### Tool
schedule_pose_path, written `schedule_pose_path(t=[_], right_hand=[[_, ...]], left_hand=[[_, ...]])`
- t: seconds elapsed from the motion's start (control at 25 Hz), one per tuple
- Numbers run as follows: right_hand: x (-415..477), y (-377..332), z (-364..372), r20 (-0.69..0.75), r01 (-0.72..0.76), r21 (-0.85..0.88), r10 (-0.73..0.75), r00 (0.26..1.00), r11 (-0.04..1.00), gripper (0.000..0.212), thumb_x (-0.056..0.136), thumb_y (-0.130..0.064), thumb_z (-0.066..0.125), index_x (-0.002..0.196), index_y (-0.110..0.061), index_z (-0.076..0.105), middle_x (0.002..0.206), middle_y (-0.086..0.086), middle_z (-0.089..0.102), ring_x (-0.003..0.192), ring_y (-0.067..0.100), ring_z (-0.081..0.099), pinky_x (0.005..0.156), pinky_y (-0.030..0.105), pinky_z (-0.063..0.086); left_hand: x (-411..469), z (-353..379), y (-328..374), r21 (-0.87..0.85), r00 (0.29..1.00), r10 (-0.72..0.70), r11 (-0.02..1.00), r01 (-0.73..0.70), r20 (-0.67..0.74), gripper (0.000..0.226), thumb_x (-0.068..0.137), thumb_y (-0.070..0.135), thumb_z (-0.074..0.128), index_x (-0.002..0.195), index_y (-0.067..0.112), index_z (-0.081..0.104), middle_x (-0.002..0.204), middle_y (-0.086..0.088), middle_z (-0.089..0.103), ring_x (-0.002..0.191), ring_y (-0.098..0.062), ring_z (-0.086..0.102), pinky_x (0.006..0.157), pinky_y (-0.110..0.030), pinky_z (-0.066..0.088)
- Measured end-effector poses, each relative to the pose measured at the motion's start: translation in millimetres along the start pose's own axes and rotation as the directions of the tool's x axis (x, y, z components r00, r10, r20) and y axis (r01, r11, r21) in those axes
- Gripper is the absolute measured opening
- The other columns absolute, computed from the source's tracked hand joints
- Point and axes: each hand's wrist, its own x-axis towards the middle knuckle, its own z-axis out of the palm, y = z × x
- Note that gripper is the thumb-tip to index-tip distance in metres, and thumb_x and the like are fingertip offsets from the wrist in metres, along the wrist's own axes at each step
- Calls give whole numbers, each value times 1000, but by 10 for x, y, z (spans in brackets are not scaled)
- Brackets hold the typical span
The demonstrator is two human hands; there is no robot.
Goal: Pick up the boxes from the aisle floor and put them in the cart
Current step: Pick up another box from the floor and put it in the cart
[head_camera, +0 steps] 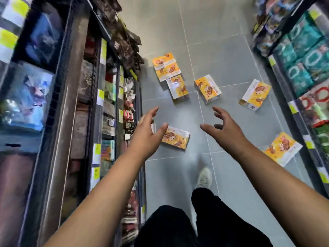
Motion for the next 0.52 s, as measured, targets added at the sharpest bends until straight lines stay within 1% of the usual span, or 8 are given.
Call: schedule_pose_path(t=[0.04,0.16,0.2,0.24,0.32,0.44,0.52], right_hand=[[227,44,73,11,-9,-15,9,1000,1000,74,82,-40,73,145,-38,33,152,-3,35,126,22,48,98,39,46],[967,271,386,36,-63,-61,66,997,996,74,83,-38,73,145,-36,33,152,-1,35,125,23,48,97,33,42],[1192,391,515,43,-78,-74,81,996,994,74,83,-37,73,145,-36,33,152,-1,36,125,23,48,97,33,42],[1430,534,657,42,-94,-84,97,994,992,74,83,-37,73,145,-35,33,151,0,36,126,23,48,99,34,42],[1855,940,947,40,-132,-118,137,990,984,76,81,-37,74,145,-32,34,148,3,39,127,22,47,105,39,41],[2390,1768,1460,46,-215,-168,225,973,962,82,78,-37,77,147,-28,32,146,7,41,130,23,45,107,40,39],[2742,2403,1838,30,-274,-195,285,958,942,89,76,-37,79,149,-25,28,148,11,38,133,22,41,109,37,36]], left_hand=[[211,48,-129,3,1000,-22,1000,22,-4,59,92,40,60,145,25,39,143,-2,48,126,-14,52,108,-41,41],[864,238,-612,23,994,-113,993,113,1,67,85,54,55,144,27,40,141,-1,49,124,-16,53,105,-43,44],[1055,327,-804,22,990,-142,990,142,-2,66,86,52,57,144,26,39,141,-1,50,124,-16,52,105,-43,44],[1260,432,-1005,10,985,-170,985,170,-8,65,89,45,60,145,25,37,141,-3,50,125,-17,52,105,-43,44],[1634,682,-1401,-31,975,-221,975,221,1,66,92,34,63,148,21,31,141,-6,49,126,-19,50,106,-42,43],[2102,1190,-2113,-6,964,-259,966,260,66,70,92,35,63,150,21,25,144,-9,45,129,-21,47,107,-36,39],[2402,1608,-2734,37,954,-279,960,276,106,74,91,37,65,151,21,24,149,-9,40,133,-22,44,109,-37,37]])
